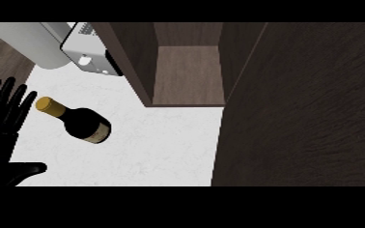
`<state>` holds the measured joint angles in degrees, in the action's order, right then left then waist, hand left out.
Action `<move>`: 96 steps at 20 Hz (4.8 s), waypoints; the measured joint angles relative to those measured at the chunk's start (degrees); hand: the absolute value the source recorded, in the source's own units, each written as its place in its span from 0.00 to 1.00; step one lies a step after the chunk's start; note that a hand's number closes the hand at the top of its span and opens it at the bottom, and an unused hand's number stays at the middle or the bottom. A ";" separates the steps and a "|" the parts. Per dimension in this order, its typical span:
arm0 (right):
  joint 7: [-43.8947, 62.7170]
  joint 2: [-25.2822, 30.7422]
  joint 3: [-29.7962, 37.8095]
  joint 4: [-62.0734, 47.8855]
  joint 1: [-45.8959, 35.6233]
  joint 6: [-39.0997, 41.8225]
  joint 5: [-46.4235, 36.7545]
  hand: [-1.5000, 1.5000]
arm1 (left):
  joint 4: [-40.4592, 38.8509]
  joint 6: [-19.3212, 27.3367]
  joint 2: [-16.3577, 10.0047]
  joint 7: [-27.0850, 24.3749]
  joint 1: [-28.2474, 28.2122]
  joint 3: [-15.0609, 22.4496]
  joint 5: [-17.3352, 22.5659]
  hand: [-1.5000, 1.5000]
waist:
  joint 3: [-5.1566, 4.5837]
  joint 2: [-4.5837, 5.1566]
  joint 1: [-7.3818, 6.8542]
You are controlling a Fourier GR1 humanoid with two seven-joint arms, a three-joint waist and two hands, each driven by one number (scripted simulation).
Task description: Pick up the wine, place it into the cabinet and close the cabinet
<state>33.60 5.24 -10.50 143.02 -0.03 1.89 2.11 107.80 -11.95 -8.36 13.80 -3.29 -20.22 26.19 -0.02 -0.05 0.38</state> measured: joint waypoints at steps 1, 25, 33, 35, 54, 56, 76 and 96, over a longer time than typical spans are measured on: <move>-0.44 -0.18 -0.12 -0.14 0.06 0.11 -0.01 0.00 | -1.59 -0.58 0.45 -1.68 -0.12 0.19 -0.88 0.00 | 0.00 0.01 -0.03; 1.84 0.02 1.70 -0.09 -2.71 -0.47 0.21 0.00 | -28.57 -6.88 -1.24 -21.78 5.02 -0.91 -8.17 0.00 | 0.00 0.00 -0.12; 2.26 0.51 2.83 0.10 -2.61 0.50 0.57 0.00 | -36.27 -8.46 -1.65 -27.81 6.78 -0.37 -9.94 0.00 | 0.01 0.00 -0.02; 2.32 0.15 2.07 0.09 -2.57 0.36 0.54 0.00 | -38.27 -8.27 -1.95 -28.73 7.96 -0.35 -10.31 0.00 | 0.01 0.00 -0.02; 5.36 -0.35 1.28 0.03 -5.99 -1.24 0.34 0.00 | -56.51 -10.13 -3.17 -39.77 13.39 1.08 -13.42 0.00 | 0.00 0.01 0.02; 5.86 0.05 2.17 0.06 -6.72 -1.20 0.40 0.00 | -59.31 -10.68 -3.46 -41.47 14.40 1.06 -13.72 0.00 | -0.02 0.04 0.09; 6.54 -0.14 1.68 -0.05 -6.95 -1.73 0.12 0.00 | -68.27 -13.93 -4.37 -50.74 19.83 5.46 -17.02 1.00 | 0.09 -0.08 0.07; 4.70 -0.54 3.12 -0.50 -5.68 -0.48 0.20 0.00 | -41.61 -4.14 -0.91 -51.42 7.69 8.98 -17.94 1.00 | 0.05 -0.16 -0.54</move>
<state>38.31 4.69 -7.38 142.52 -5.71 1.41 2.31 66.18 -16.09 -9.27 -37.62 4.40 -11.24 8.25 0.03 -0.21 -0.16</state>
